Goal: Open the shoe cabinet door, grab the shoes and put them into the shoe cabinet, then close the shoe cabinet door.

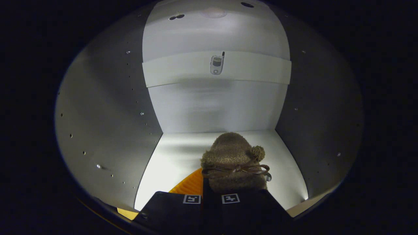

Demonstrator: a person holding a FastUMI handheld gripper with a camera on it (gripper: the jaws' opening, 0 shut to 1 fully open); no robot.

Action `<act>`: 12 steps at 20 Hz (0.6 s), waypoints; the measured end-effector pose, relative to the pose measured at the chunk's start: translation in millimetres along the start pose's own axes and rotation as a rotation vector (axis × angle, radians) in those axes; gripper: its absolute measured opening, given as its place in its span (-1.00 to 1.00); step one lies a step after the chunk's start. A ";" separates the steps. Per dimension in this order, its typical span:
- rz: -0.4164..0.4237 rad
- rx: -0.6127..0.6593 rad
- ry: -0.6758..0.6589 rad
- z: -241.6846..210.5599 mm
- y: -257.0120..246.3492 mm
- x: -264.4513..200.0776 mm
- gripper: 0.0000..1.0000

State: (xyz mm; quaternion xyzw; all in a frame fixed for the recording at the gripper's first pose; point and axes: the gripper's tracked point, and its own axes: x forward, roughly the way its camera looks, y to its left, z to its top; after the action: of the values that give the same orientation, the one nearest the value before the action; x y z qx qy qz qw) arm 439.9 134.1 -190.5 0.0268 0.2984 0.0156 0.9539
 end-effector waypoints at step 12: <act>-0.017 -0.009 0.048 -12.5 1.6 24.9 -0.46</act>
State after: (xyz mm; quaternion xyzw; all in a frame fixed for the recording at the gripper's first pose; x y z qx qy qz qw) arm 453.2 137.4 -214.8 0.0195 0.3212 0.0097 0.9468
